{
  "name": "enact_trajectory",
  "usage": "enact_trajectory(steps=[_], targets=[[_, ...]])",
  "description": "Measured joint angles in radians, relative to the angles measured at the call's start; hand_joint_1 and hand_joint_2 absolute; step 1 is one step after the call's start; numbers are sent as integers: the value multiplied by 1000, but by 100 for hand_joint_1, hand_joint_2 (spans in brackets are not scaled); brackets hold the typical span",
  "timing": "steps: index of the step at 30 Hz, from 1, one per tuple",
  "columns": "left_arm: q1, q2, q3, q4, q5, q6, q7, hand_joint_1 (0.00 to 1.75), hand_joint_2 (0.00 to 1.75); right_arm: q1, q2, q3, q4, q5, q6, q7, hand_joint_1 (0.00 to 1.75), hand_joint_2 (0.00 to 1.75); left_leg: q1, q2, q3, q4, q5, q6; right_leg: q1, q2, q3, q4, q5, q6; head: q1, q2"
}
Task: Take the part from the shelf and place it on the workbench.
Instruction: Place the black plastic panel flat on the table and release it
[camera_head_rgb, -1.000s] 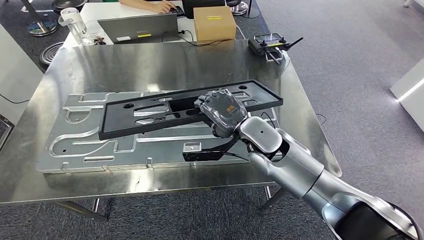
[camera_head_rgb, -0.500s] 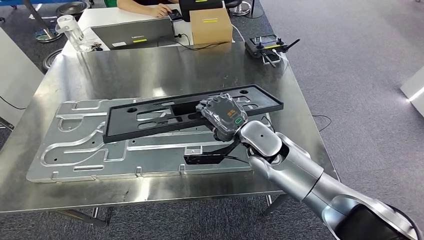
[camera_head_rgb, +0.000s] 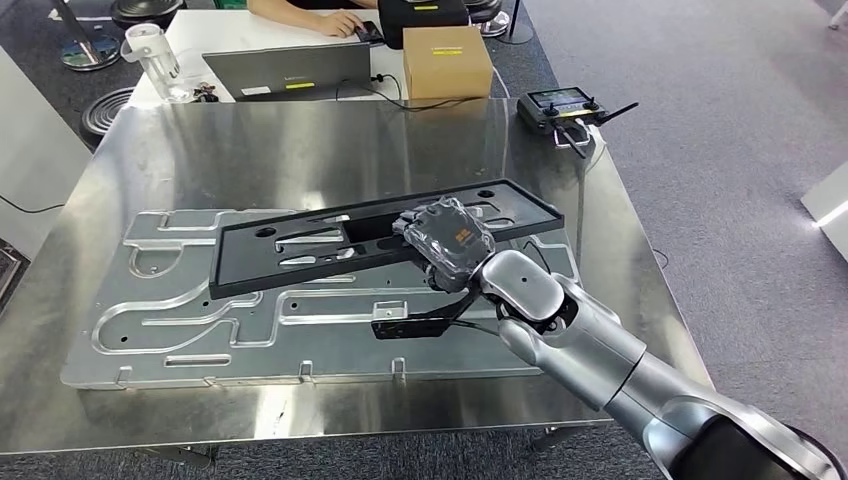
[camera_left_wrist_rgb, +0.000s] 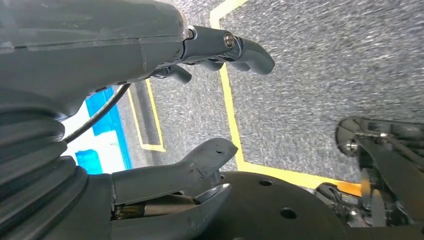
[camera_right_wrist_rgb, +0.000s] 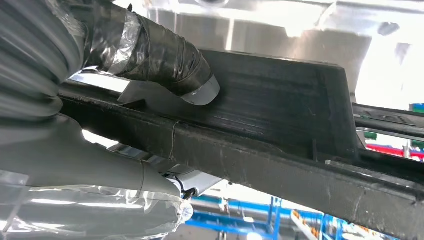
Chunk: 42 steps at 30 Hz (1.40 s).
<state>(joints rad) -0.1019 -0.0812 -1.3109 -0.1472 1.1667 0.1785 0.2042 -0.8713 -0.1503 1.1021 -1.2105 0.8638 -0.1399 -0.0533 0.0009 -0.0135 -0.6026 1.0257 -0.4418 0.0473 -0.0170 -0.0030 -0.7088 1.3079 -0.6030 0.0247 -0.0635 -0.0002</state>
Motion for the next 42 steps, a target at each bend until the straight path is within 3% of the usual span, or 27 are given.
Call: enact_trajectory(steps=[1, 2, 4, 6, 7, 10, 14, 23, 27, 42], targets=[[0, -1, -1, 0, 1, 0, 0, 0, 175, 5, 0, 1, 4, -1, 0, 0, 175, 175, -5, -2, 8, 0, -6, 2, 4, 0, -12, -8, 21, -7, 0, 0], [1, -1, -1, 0, 2, 0, 0, 0, 175, 9, 0, 1, 9, -3, -1, 0, 175, 175, -10, -5, 18, 0, -12, 3, 10, 1, -7, -54, 63, -17, 0, 0], [1, -5, -2, 0, 4, 0, -2, 0, 175, 12, 0, 1, 18, -6, -8, 0, 175, 175, -16, -8, 35, -1, -23, 4, 26, 2, 26, -181, 156, -48, -2, 0], [-1, -10, -2, -1, 8, 1, -11, 0, 175, 15, 2, 1, 27, -9, -18, -2, 175, 175, -14, -9, 41, -5, -30, 0, 40, 4, 50, -264, 195, -69, -4, 0], [-1, -10, -2, -1, 11, 2, -16, 0, 175, 19, 4, 1, 32, -10, -22, -4, 175, 175, -12, -9, 42, -5, -29, -3, 41, 5, 56, -276, 195, -70, -5, 0], [-1, -9, -2, 0, 16, 2, -22, 0, 175, 33, 8, 1, 50, -12, -31, -9, 175, 175, -8, -8, 51, -14, -32, -7, 40, 8, 72, -294, 202, -56, -5, 0], [-2, -8, -2, 0, 18, -2, -27, 0, 175, 43, 13, 0, 67, -14, -38, -13, 0, 0, -8, -8, 58, -22, -39, -10, 40, 9, 73, -293, 193, -54, -5, 0], [-3, -5, -2, 0, 34, -23, -7, 0, 175, 79, 36, -10, 139, -27, -59, -33, 0, 0, -8, -8, 62, -25, -40, -12, 40, 9, 76, -291, 190, -55, -4, 0], [-2, -5, -2, 0, 28, -23, -3, 0, 0, 85, 39, -15, 158, -28, -59, -34, 0, 0, -8, -8, 65, -25, -40, -13, 40, 9, 78, -291, 191, -56, -4, 0], [-2, -7, -2, 0, 38, -44, -14, 0, 0, 87, 49, -21, 172, -27, -55, -48, 0, 0, -10, -8, 67, -25, -40, -13, 38, 9, 80, -291, 191, -56, -4, 0]])
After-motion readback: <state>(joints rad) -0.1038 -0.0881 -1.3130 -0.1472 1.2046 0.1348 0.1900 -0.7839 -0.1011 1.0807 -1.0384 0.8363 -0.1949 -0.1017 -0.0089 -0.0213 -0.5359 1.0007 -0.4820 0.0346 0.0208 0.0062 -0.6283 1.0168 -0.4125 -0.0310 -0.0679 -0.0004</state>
